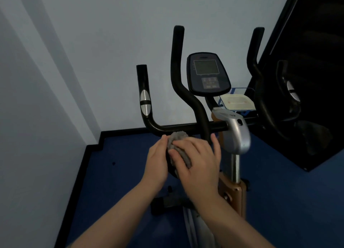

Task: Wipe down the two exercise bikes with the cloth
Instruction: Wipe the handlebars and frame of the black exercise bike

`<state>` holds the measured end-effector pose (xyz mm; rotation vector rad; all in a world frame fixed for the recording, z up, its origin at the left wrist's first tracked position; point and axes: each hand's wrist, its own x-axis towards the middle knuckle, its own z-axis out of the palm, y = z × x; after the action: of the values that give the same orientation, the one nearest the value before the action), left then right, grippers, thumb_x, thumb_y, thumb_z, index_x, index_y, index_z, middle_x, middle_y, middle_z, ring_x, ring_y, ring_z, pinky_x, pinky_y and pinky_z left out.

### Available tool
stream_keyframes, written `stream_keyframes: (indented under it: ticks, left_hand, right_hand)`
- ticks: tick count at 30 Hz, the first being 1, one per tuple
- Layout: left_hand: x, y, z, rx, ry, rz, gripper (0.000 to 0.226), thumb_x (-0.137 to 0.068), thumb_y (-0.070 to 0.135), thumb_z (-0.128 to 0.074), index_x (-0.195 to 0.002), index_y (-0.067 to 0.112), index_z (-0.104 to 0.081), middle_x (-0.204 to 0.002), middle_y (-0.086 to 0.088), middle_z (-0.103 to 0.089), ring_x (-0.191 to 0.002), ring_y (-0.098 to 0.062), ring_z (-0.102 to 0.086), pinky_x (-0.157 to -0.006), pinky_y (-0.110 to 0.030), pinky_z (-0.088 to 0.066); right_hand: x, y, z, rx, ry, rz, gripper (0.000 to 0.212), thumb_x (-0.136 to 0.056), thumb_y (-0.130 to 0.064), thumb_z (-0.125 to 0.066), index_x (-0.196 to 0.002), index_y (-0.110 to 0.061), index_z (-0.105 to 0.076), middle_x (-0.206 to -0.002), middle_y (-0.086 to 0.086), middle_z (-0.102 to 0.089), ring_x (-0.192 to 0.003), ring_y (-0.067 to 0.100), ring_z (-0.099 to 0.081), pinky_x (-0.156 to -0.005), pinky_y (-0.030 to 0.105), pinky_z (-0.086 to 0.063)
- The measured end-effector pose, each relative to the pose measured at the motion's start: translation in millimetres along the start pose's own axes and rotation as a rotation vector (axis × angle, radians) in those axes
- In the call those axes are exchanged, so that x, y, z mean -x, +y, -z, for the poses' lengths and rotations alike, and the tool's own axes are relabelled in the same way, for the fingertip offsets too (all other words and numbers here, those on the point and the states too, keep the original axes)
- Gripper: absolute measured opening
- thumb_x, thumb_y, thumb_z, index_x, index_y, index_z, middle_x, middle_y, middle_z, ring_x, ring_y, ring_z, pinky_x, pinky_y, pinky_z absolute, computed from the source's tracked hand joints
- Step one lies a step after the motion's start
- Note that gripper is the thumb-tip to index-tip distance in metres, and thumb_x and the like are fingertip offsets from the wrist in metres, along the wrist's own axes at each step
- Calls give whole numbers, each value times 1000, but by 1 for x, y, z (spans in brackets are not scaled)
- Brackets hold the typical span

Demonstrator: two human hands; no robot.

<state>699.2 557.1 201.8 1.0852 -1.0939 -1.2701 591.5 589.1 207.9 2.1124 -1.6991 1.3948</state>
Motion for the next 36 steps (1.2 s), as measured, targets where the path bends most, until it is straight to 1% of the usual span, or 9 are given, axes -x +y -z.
stream_keyframes:
  ticks: [4, 7, 9, 14, 19, 24, 29, 32, 36]
  left_hand:
    - [0, 0, 1, -15, -16, -11, 44, -105, 30, -31, -100, 22, -74, -100, -1, -75, -97, -13, -69, -78, -17, -51]
    - [0, 2, -1, -6, 2, -30, 46, -106, 27, -31, -89, 23, -74, -88, 3, -75, -85, -7, -69, -72, -13, -50]
    - [2, 3, -1, 2, 15, -29, 47, -106, 27, -33, -82, 21, -73, -78, 5, -73, -75, -3, -67, -66, -11, -48]
    - [2, 2, -1, 7, 2, -31, 44, -105, 26, -31, -98, 19, -74, -94, 0, -76, -89, -9, -70, -72, -12, -49]
    - [3, 4, -2, -16, 12, -33, 43, -105, 23, -33, -88, 15, -71, -82, 4, -73, -79, -5, -66, -70, -13, -49]
    - [4, 5, -3, 6, -5, -38, 43, -105, 22, -31, -103, 10, -73, -97, 0, -76, -92, -9, -70, -74, -12, -49]
    - [4, 3, -2, -17, -16, -41, 43, -105, 23, -32, -101, 12, -73, -96, -5, -75, -94, -16, -69, -78, -18, -51]
    - [8, 1, 1, -49, -40, -58, 42, -106, 20, -30, -106, 21, -72, -102, 2, -75, -98, -10, -68, -78, -12, -49]
    - [14, -2, -1, -19, -31, -87, 40, -101, 30, -31, -115, 22, -68, -110, 8, -72, -105, -5, -65, -83, -9, -46]
  right_hand:
    - [35, 6, 3, -25, -16, 28, 20, -94, -40, -55, -101, -28, -69, -105, -14, -64, -105, 3, -57, -118, 42, -16]
    - [5, 5, -1, 52, 43, 80, 17, -90, -34, -61, -93, -22, -73, -98, -8, -68, -99, 10, -61, -115, 50, -24]
    - [-9, 3, -6, 87, 91, 62, 13, -88, -30, -65, -90, -21, -73, -96, -6, -68, -97, 14, -62, -112, 49, -29]
    - [23, 4, -4, 72, 64, 63, 9, -88, -32, -60, -88, -26, -67, -92, -10, -61, -91, 13, -57, -103, 41, -33]
    - [-10, 11, -7, 181, 111, 155, 8, -89, -26, -66, -87, -20, -71, -89, -3, -65, -87, 19, -58, -97, 39, -36]
    - [25, 11, -4, 166, 98, 116, 8, -89, -31, -61, -91, -26, -66, -90, -8, -60, -86, 16, -54, -91, 34, -30]
    - [-8, 9, -8, 214, 123, 131, 13, -87, -30, -59, -88, -23, -70, -87, -5, -63, -83, 19, -58, -91, 37, -34]
    - [20, 10, -6, 163, 113, 103, 9, -85, -33, -60, -92, -31, -63, -88, -9, -60, -83, 15, -52, -91, 33, -29]
    - [-5, 18, 0, 226, 50, 255, 10, -87, -33, -59, -87, -28, -68, -87, -9, -62, -86, 15, -56, -96, 37, -31]
